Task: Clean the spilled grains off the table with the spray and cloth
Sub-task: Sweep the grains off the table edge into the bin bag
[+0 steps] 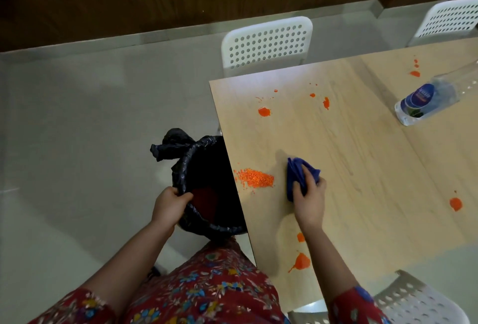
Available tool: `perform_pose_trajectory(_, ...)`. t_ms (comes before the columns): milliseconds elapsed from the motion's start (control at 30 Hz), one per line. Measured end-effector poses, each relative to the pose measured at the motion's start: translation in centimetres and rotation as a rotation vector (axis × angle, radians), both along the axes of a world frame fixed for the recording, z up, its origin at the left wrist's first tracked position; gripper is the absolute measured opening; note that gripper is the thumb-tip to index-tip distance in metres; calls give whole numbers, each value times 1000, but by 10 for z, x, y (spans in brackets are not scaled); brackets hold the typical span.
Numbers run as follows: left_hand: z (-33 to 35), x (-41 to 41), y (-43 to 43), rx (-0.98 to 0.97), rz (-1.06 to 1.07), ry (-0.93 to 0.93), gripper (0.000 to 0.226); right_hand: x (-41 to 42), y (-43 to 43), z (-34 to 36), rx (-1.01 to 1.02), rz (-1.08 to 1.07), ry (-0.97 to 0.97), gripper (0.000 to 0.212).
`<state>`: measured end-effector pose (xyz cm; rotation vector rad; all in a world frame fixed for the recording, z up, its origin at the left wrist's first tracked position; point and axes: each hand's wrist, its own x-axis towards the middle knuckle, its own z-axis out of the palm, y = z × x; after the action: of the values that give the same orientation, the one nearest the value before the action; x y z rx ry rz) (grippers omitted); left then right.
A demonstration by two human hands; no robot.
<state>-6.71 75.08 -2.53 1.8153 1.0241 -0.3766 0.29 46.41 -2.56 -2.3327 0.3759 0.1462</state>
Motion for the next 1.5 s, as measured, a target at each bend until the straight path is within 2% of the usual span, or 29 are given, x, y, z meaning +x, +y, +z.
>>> perform_pose_trajectory(133, -1, -2, 0, -7, -20, -2, 22, -19, 50, -8, 56, 140, -60, 50)
perform_pose_trajectory(233, -1, -5, -1, -6, -47, -4, 22, -18, 63, 5, 120, 95, -38, 49)
perform_pose_trajectory(300, -3, -7, 1, -4, -49, -3, 22, -25, 43, 12, 51, 32, -8, 51)
perform_pose_trajectory(367, -3, -9, 3, -5, -44, 2, 20, -39, 23, 17, -74, 45, 103, 54)
perform_pose_trajectory(433, -4, -10, 4, -7, -49, 10, 20, -57, 24, 18, -67, 34, 166, 53)
perform_pose_trajectory(600, -2, -8, 4, 7, -54, 15, 21, -57, 86, 4, 101, 12, 90, 51)
perform_pose_trajectory(700, -2, -8, 8, -4, -45, 13, 20, -36, 85, 5, 199, -52, -14, 46)
perform_pose_trajectory(767, -3, -8, 10, 0, -37, 7, 20, -19, 63, 8, 145, -57, -67, 45)
perform_pose_trajectory(833, -3, -8, 11, -1, -34, 3, 22, 4, 41, 10, 21, -49, -29, 48)
perform_pose_trajectory(900, -4, -9, 10, -1, -33, 5, 25, 30, 33, 7, -44, 7, 35, 50)
perform_pose_trajectory(1033, -3, -5, 10, 8, -28, 2, 24, 56, 53, 2, -22, 302, 33, 48)
perform_pose_trajectory(1200, -1, -2, 13, 9, -32, -13, 22, 16, 91, 0, 49, 534, -27, 43)
perform_pose_trajectory(1267, 1, -1, 14, 10, -34, -20, 20, 7, 90, -1, 90, 487, -90, 40)
perform_pose_trajectory(1367, 2, 0, 16, 4, -32, -21, 20, 31, 73, 2, 100, 237, -151, 38)
perform_pose_trajectory(1433, 2, 2, 16, 0, -34, -20, 21, 59, 59, 5, 45, 125, -152, 37)
perform_pose_trajectory(1500, 2, 3, 16, -4, -38, -21, 21, 83, 51, 6, -48, 110, -172, 38)
